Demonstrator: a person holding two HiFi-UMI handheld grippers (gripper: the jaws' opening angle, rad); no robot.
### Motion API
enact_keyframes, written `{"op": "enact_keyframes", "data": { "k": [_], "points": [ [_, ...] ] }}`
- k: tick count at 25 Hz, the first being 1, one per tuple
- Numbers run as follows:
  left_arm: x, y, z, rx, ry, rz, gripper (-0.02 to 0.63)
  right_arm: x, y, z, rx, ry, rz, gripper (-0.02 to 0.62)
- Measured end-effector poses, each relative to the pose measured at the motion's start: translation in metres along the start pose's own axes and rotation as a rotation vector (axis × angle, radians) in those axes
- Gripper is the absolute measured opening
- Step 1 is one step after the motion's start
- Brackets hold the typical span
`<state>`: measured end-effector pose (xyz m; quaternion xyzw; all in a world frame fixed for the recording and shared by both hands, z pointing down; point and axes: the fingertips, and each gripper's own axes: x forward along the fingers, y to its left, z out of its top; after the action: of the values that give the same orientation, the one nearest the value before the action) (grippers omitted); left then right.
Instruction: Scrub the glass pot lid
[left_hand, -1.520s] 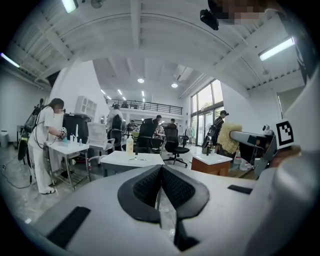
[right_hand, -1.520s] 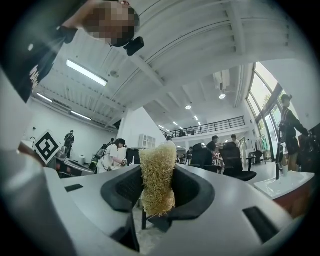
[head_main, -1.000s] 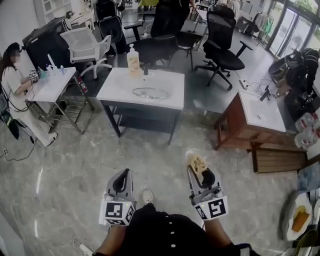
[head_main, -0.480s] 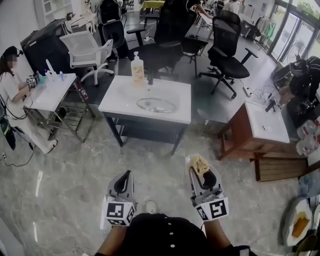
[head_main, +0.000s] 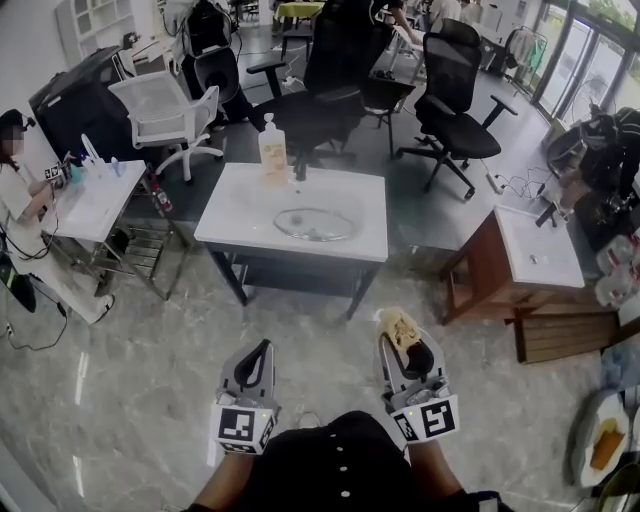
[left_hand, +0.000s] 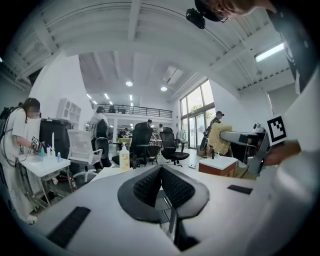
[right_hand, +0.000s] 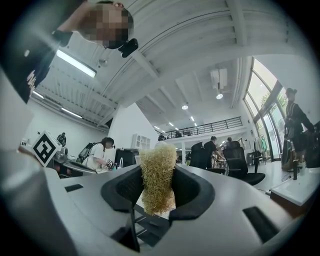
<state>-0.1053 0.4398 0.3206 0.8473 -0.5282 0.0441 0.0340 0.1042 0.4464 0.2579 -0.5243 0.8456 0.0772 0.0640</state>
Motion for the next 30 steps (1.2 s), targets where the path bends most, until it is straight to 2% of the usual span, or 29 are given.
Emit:
{"op": "enact_keyframes", "data": {
  "k": [8,13,16,20,30],
  "points": [
    [0.017,-0.001,-0.012,-0.008,0.027,-0.019,0.026,0.014,-0.007,-0.017,0.007,0.033,0.002,0.166],
    [0.038,0.010,-0.012,-0.017,0.036,-0.003,0.026,0.036,-0.022,-0.026,0.003,0.049,0.002,0.166],
    [0.057,0.015,-0.010,-0.003,0.035,-0.013,0.026,0.055,-0.035,-0.034,0.016,0.051,0.014,0.166],
    [0.087,0.008,0.001,0.030,-0.009,-0.075,0.026,0.080,-0.052,-0.044,0.025,0.050,0.026,0.166],
    [0.178,0.030,0.014,0.029,0.005,-0.036,0.026,0.152,-0.113,-0.063,0.037,0.051,0.053,0.166]
  ]
}}
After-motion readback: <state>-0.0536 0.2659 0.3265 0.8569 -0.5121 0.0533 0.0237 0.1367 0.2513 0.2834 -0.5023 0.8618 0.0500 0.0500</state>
